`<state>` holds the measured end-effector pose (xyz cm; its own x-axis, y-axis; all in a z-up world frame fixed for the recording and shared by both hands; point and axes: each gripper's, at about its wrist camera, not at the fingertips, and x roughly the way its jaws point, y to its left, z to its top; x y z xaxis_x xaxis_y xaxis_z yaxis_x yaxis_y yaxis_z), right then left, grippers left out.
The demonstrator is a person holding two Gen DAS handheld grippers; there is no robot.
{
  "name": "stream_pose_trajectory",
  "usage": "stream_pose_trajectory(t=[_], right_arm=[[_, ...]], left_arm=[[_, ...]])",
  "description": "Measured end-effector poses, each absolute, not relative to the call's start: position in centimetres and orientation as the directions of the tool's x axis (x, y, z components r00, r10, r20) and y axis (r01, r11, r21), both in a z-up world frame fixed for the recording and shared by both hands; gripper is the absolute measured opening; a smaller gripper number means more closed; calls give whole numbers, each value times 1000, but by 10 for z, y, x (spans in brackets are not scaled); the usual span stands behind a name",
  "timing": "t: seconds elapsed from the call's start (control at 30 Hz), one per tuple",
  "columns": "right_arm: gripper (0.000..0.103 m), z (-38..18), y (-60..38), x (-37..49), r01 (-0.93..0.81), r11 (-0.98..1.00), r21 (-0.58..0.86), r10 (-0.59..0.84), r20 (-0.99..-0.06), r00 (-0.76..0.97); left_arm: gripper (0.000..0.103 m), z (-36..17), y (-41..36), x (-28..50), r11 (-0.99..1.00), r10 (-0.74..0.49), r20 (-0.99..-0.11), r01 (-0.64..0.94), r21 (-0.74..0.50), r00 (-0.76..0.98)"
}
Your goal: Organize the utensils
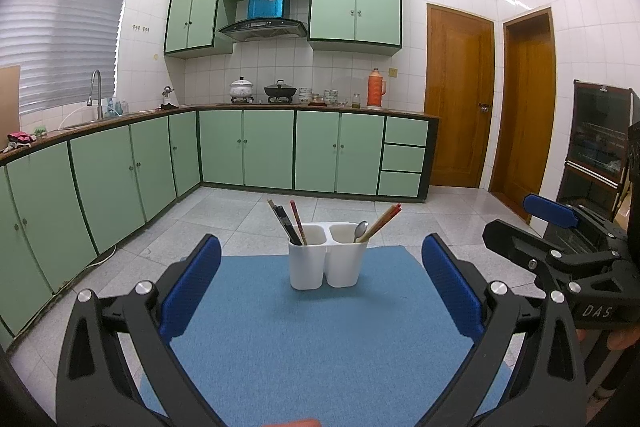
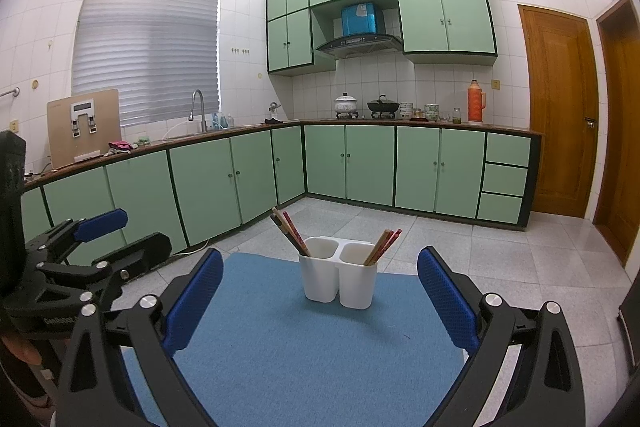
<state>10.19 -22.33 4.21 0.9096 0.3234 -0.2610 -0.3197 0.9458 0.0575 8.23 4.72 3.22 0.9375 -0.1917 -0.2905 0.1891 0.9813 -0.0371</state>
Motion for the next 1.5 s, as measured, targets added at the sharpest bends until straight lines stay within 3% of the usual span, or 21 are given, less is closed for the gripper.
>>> stream_pose_trajectory(t=[1.5], right_arm=[[96, 37, -218, 100, -319, 946, 58, 322, -268, 908]], left_arm=[[97, 22, 50, 82, 982, -190, -305, 185, -46, 933]])
